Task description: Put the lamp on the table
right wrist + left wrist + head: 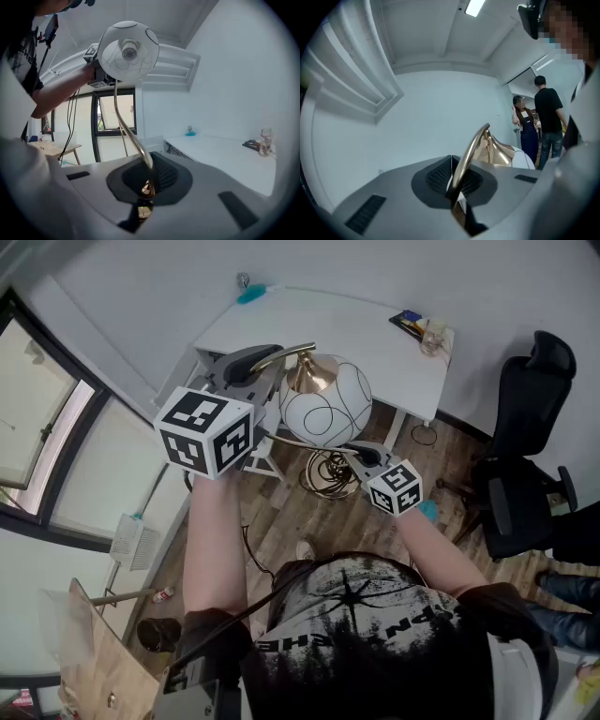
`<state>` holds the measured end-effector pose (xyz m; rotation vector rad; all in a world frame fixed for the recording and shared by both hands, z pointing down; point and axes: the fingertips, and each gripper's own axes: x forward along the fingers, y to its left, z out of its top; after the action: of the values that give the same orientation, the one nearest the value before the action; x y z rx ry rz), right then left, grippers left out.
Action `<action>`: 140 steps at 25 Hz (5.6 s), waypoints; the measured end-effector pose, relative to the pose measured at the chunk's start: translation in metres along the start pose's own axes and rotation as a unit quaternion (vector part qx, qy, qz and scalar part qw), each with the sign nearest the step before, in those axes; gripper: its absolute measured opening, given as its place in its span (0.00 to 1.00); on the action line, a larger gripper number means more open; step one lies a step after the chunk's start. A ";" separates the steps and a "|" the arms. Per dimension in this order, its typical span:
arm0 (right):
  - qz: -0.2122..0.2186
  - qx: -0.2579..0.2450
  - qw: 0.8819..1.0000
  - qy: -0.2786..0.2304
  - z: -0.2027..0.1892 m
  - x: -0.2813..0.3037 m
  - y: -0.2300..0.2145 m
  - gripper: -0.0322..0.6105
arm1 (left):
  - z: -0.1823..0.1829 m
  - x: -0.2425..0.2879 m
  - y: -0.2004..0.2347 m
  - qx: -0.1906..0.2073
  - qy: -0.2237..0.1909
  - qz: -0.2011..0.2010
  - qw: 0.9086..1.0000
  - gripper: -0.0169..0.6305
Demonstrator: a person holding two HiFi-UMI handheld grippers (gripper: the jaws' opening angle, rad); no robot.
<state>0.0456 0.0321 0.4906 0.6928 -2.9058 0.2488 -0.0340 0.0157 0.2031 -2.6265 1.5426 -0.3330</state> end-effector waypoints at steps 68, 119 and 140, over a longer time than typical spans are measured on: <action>-0.118 0.035 0.992 0.026 0.003 0.200 -0.078 0.08 | -0.078 0.101 0.216 -0.031 -0.014 -0.128 0.991 0.05; -0.070 0.067 0.995 0.029 0.032 0.239 -0.388 0.08 | -0.052 0.411 0.254 -0.022 0.019 -0.108 0.994 0.05; -0.149 0.087 0.985 0.016 0.047 0.309 -0.466 0.08 | -0.059 0.492 0.321 -0.011 0.009 -0.192 0.981 0.05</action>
<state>-0.0193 -0.5210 0.5582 1.1257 -2.7228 0.4757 -0.0896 -0.5676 0.2767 -2.9359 1.0364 -0.3635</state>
